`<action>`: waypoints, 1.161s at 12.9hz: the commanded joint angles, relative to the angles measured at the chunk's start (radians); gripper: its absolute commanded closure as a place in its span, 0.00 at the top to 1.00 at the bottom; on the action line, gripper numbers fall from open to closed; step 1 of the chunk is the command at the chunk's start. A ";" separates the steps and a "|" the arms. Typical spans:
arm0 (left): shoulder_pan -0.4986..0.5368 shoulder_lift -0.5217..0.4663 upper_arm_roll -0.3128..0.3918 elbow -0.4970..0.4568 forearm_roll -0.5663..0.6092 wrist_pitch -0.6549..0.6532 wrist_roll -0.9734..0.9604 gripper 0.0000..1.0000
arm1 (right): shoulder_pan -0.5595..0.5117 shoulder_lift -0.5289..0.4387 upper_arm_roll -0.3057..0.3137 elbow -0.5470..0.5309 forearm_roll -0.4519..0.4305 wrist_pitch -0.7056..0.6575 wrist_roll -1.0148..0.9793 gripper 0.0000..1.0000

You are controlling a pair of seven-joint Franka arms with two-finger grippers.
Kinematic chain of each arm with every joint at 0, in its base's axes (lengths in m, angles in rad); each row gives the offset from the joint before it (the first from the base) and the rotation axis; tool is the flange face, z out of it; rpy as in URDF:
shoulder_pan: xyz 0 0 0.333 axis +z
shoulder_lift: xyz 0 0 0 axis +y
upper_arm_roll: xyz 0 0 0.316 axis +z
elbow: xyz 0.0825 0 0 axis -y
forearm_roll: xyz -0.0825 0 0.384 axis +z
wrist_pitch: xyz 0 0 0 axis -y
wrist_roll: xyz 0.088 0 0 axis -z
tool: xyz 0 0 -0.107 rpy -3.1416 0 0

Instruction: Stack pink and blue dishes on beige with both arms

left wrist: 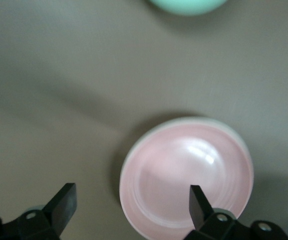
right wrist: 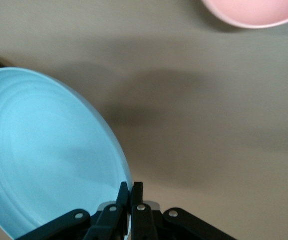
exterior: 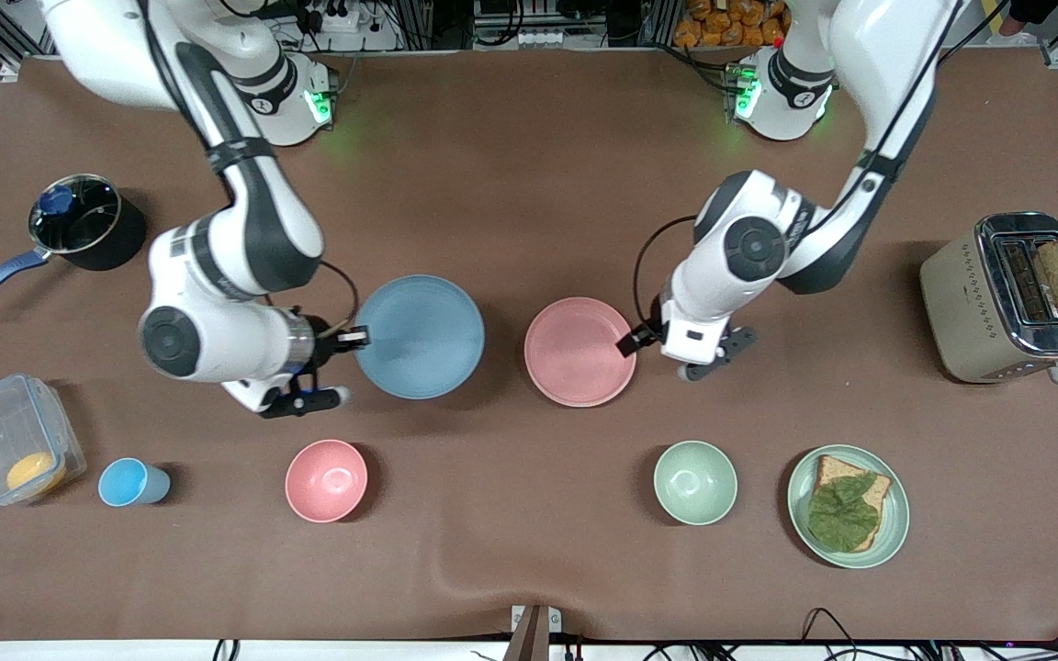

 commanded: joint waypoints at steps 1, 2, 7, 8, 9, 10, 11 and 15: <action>0.136 -0.168 -0.006 0.011 0.039 -0.080 0.027 1.00 | 0.149 0.047 -0.010 0.014 0.015 0.102 0.189 0.00; 0.175 -0.202 -0.008 0.036 0.039 -0.131 0.126 1.00 | 0.189 0.067 -0.010 0.022 0.014 0.139 0.253 0.00; 0.393 -0.336 -0.002 0.159 0.026 -0.412 0.815 1.00 | 0.284 0.145 -0.012 0.105 0.012 0.249 0.489 1.00; 0.422 -0.342 -0.002 0.183 0.024 -0.444 0.874 1.00 | 0.269 0.138 -0.013 0.109 0.006 0.242 0.493 1.00; 0.451 -0.340 0.000 0.217 0.010 -0.485 0.915 1.00 | 0.240 0.127 -0.018 0.112 0.006 0.223 0.467 1.00; 0.483 -0.342 -0.002 0.232 -0.020 -0.534 0.958 1.00 | 0.194 0.109 -0.018 0.114 0.005 0.169 0.397 1.00; 0.514 -0.345 -0.002 0.243 -0.043 -0.551 0.993 1.00 | 0.139 0.083 -0.018 0.115 0.005 0.086 0.301 1.00; 0.553 -0.339 0.009 0.322 -0.063 -0.598 1.066 1.00 | -0.117 0.000 -0.020 0.112 -0.101 -0.129 -0.135 1.00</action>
